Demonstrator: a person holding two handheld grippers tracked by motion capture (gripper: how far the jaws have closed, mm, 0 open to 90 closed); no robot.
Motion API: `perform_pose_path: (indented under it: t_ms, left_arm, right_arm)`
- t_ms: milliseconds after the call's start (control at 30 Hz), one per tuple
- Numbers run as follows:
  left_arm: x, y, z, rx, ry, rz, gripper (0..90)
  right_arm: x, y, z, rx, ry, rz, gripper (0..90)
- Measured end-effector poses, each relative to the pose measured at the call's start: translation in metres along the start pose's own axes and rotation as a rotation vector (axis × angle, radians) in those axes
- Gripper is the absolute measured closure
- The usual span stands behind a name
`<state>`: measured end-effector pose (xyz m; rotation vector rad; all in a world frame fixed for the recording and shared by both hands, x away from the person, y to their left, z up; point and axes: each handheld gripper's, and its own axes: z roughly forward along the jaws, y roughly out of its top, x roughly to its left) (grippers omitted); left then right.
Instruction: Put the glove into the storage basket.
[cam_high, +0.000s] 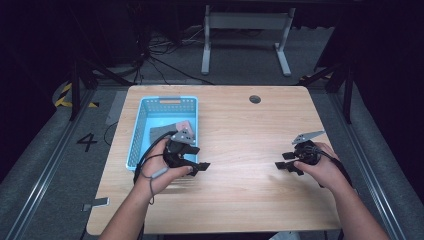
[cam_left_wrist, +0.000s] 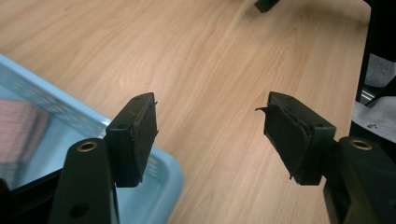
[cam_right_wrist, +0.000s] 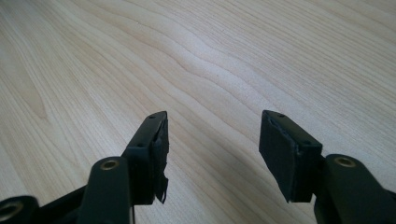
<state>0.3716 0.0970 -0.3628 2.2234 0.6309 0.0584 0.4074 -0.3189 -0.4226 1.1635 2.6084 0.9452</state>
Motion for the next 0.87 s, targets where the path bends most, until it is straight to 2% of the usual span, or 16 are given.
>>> perform_pose_path:
  t_ms: [133, 233, 400, 467, 533, 600, 667, 800, 867]
  left_arm:
    - [-0.010, -0.010, 0.013, 0.008, -0.012, 0.009, 35.0]
    - [-0.017, -0.018, 0.023, -0.002, -0.040, 0.014, 34.5]
    - [-0.027, -0.035, 0.048, -0.020, -0.058, 0.077, 34.5]
    - [-0.029, -0.044, 0.058, -0.023, -0.060, 0.079, 34.6]
    - [-0.032, -0.053, 0.068, -0.011, -0.057, 0.100, 34.6]
    - [-0.032, -0.057, 0.071, 0.001, -0.064, 0.086, 34.5]
    - [-0.031, -0.061, 0.074, 0.011, -0.056, 0.066, 33.5]
    - [-0.030, -0.065, 0.078, 0.073, -0.005, 0.079, 32.7]
    - [-0.030, -0.065, 0.079, 0.078, -0.010, 0.080, 32.6]
  right_arm:
    - [-0.001, -0.001, 0.002, 0.004, 0.001, 0.003, 43.5]
    - [-0.001, -0.003, 0.004, 0.012, 0.002, 0.004, 43.4]
    - [-0.001, -0.005, 0.006, 0.020, 0.002, 0.005, 43.3]
    - [-0.001, -0.005, 0.006, 0.020, 0.001, 0.008, 43.2]
    - [-0.001, -0.006, 0.007, 0.022, 0.002, 0.003, 43.2]
    - [-0.001, -0.007, 0.007, 0.022, 0.001, 0.004, 43.1]
    - [-0.001, -0.008, 0.007, 0.025, 0.002, 0.006, 43.1]
    - [-0.001, -0.008, 0.008, 0.029, 0.001, 0.004, 42.9]
    - [0.000, -0.008, 0.008, 0.026, -0.001, 0.002, 42.7]
